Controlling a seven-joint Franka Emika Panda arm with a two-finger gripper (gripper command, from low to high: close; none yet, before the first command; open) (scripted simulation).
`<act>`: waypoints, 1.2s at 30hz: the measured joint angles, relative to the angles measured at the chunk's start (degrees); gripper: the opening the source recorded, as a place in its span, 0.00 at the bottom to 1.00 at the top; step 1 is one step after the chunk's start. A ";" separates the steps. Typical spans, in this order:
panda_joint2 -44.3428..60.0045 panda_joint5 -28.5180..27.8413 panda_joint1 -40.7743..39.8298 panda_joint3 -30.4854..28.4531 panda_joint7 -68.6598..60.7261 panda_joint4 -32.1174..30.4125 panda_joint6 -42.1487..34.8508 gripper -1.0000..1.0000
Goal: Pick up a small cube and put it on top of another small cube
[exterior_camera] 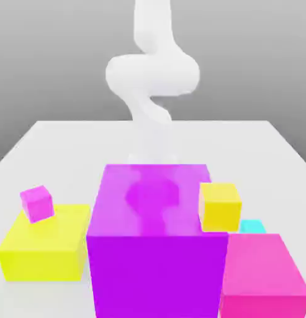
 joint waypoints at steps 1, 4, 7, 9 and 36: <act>2.27 0.85 0.69 1.07 1.13 -1.38 1.51 0.50; 8.82 2.98 2.73 4.52 4.63 -5.34 5.86 0.50; 15.05 4.73 4.42 8.50 8.24 -9.16 10.01 0.50; 19.11 5.36 5.64 11.10 10.96 -11.67 12.73 0.50; 57.20 -20.92 26.69 5.67 48.75 -23.43 38.92 0.00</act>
